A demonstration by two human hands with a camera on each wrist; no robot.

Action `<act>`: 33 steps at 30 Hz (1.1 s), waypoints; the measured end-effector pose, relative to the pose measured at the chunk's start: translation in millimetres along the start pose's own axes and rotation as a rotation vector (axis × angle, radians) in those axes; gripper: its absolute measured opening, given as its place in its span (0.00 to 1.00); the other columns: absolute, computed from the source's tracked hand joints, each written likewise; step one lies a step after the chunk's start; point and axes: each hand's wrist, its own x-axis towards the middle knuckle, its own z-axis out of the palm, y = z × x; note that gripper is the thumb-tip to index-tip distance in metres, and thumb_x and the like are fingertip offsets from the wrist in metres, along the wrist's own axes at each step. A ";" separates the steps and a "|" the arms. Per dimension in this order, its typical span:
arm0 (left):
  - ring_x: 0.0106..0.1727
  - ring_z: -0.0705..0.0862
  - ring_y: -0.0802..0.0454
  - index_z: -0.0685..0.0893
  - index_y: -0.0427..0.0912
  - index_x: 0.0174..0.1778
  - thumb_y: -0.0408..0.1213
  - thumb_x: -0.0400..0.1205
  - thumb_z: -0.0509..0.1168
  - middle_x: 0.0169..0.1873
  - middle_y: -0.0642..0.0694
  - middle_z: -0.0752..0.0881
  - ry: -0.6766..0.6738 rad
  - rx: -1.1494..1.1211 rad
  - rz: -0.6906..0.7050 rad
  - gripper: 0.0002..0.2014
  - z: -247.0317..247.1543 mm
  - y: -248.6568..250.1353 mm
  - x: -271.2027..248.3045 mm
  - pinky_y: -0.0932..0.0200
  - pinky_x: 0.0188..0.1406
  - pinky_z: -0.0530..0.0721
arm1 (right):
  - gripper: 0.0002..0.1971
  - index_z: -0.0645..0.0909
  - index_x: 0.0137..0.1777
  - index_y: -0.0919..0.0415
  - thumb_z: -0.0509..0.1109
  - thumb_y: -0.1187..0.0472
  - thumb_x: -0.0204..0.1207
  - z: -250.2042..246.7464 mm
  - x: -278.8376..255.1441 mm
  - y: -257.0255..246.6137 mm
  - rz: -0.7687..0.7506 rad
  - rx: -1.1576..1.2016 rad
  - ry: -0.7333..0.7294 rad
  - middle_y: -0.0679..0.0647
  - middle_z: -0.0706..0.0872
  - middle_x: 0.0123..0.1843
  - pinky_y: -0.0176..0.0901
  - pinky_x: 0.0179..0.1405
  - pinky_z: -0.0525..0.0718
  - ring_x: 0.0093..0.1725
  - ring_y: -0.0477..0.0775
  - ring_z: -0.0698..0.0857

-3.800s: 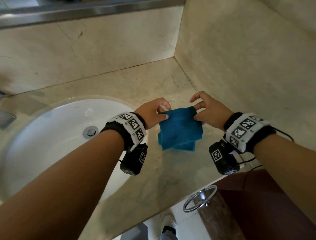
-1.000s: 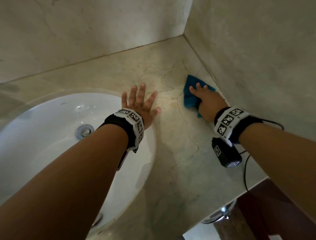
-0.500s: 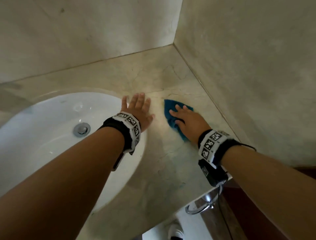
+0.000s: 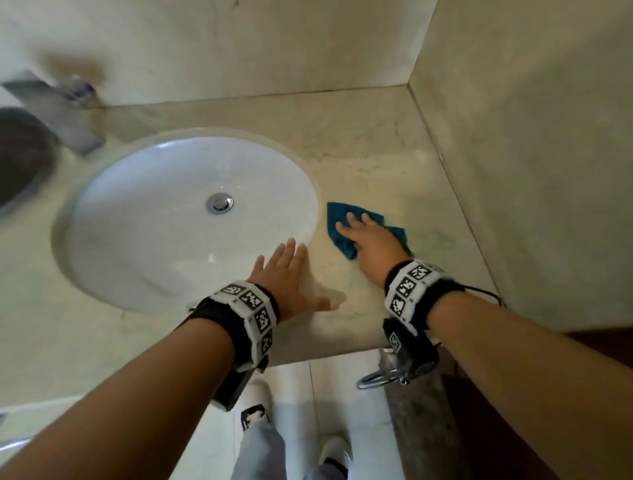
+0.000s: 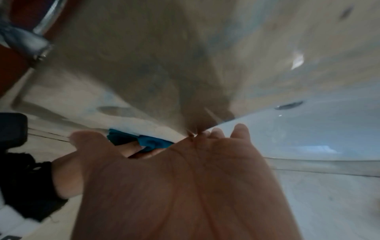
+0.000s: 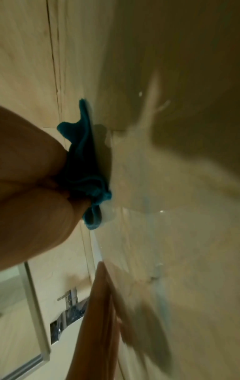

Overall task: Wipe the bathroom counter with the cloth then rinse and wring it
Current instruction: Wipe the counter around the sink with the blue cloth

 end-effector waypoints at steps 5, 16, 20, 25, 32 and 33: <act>0.81 0.30 0.50 0.27 0.46 0.79 0.76 0.56 0.69 0.79 0.48 0.27 0.019 -0.025 -0.044 0.72 28.2 -1.2 -21.8 0.43 0.81 0.36 | 0.36 0.52 0.83 0.54 0.53 0.80 0.79 -2.2 -5.5 7.3 -0.057 0.014 -0.032 0.55 0.46 0.85 0.45 0.81 0.48 0.84 0.58 0.46; 0.78 0.23 0.45 0.21 0.46 0.76 0.80 0.52 0.65 0.76 0.46 0.21 0.101 0.072 -0.047 0.74 43.8 -1.1 -21.0 0.37 0.77 0.28 | 0.33 0.51 0.83 0.54 0.55 0.74 0.80 0.3 -7.5 -3.6 0.101 -0.003 0.050 0.56 0.47 0.85 0.47 0.79 0.54 0.83 0.63 0.47; 0.78 0.24 0.45 0.21 0.47 0.76 0.80 0.51 0.65 0.76 0.46 0.21 0.091 0.079 -0.056 0.75 42.6 -0.6 -19.6 0.36 0.77 0.30 | 0.33 0.55 0.82 0.53 0.54 0.76 0.79 17.6 -21.9 -28.4 -0.013 0.042 0.050 0.55 0.49 0.85 0.42 0.79 0.49 0.84 0.59 0.46; 0.79 0.25 0.44 0.21 0.47 0.75 0.80 0.47 0.67 0.76 0.47 0.21 0.089 0.108 -0.060 0.78 43.8 -1.6 -16.8 0.34 0.77 0.31 | 0.29 0.64 0.79 0.56 0.54 0.78 0.80 26.2 -40.4 -22.0 -0.116 0.176 0.107 0.56 0.56 0.84 0.39 0.79 0.48 0.84 0.57 0.51; 0.78 0.24 0.43 0.19 0.48 0.75 0.78 0.46 0.70 0.75 0.47 0.20 0.077 0.121 -0.049 0.79 44.3 -2.5 -18.8 0.34 0.77 0.31 | 0.36 0.55 0.82 0.53 0.57 0.79 0.77 -14.5 -25.9 40.5 0.161 0.060 0.100 0.57 0.48 0.85 0.45 0.80 0.48 0.84 0.60 0.48; 0.78 0.24 0.43 0.19 0.48 0.75 0.78 0.46 0.70 0.76 0.47 0.20 0.082 0.123 -0.053 0.79 44.7 -2.5 -18.9 0.34 0.77 0.31 | 0.36 0.55 0.82 0.53 0.56 0.79 0.77 -22.2 -24.2 52.5 0.204 0.059 0.121 0.57 0.48 0.85 0.44 0.80 0.48 0.84 0.61 0.49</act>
